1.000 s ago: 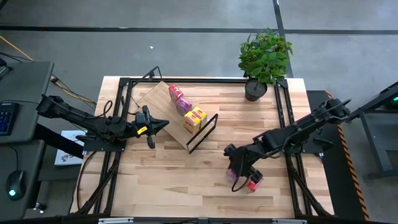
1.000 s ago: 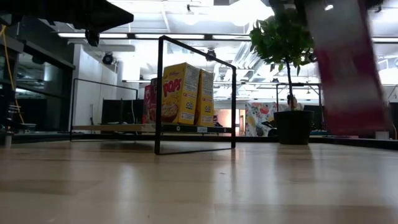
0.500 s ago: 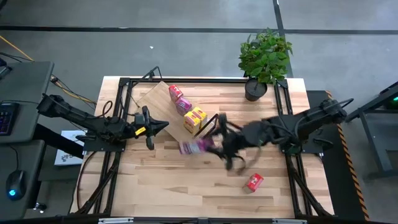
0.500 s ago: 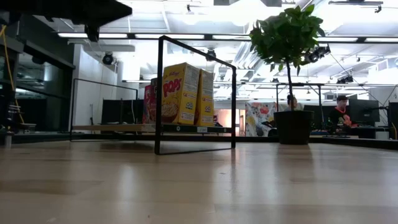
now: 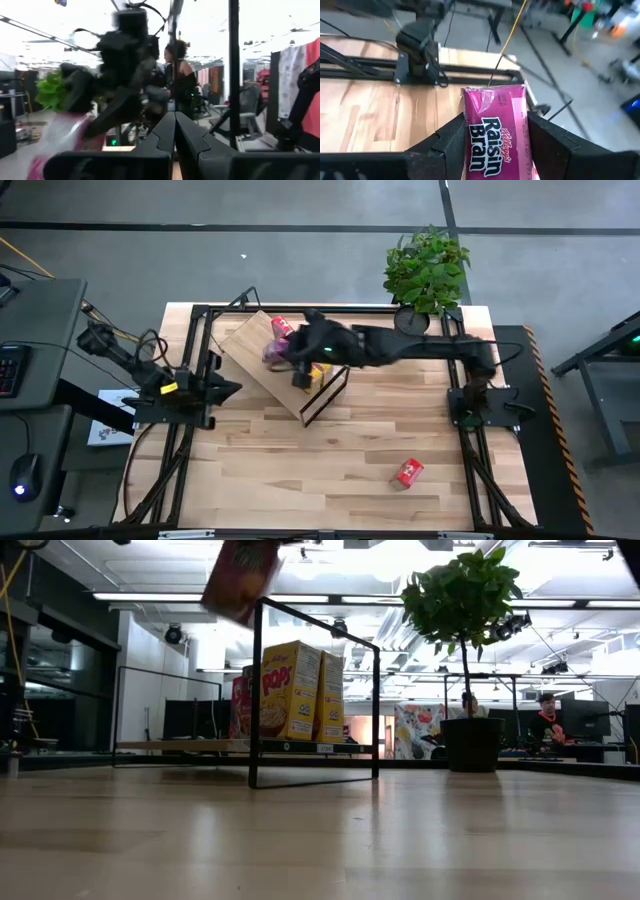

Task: Stack cereal on shelf
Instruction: Put the violet cereal box on the shelf aligned with the other violet cereal box

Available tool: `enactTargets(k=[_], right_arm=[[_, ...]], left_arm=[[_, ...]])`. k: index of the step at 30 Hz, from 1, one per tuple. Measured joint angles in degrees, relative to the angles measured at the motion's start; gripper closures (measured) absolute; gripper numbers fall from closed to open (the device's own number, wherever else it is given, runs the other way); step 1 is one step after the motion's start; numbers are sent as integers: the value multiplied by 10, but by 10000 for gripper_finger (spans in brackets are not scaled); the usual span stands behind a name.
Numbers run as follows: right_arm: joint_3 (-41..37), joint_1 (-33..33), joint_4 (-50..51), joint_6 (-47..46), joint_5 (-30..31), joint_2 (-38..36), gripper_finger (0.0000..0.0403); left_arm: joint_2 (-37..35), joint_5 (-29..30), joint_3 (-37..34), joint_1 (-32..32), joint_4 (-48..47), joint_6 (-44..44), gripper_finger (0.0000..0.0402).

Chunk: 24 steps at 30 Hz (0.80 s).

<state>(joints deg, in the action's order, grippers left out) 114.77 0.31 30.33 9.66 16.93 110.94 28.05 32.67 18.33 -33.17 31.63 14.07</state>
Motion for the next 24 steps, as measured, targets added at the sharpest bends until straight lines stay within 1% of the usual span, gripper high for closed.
enactTargets(k=[2, 7, 9, 12, 15, 18, 21, 24], right_arm=[[42, -7, 21, -24, -9, 40, 224], [133, -14, 62, -100, -9, 121, 224], [159, -14, 79, -135, -8, 146, 224], [187, -14, 107, -163, 0, 174, 224], [190, -14, 125, -189, 31, 186, 224], [176, -15, 133, -220, 54, 187, 224], [167, -16, 134, -249, 53, 187, 224], [157, -18, 131, -252, 53, 187, 224]], left_arm=[[-1, 1, 0, -9, -5, 0, 402], [4, 26, 0, -17, -10, -1, 402], [4, 28, 0, -18, -16, -3, 401], [5, 30, 0, -18, -23, -5, 402], [5, 30, 0, -18, -24, -5, 402], [4, 30, 0, -18, -24, -5, 401], [4, 30, 0, -18, -24, -5, 402], [4, 30, 0, -18, -25, -6, 401]])
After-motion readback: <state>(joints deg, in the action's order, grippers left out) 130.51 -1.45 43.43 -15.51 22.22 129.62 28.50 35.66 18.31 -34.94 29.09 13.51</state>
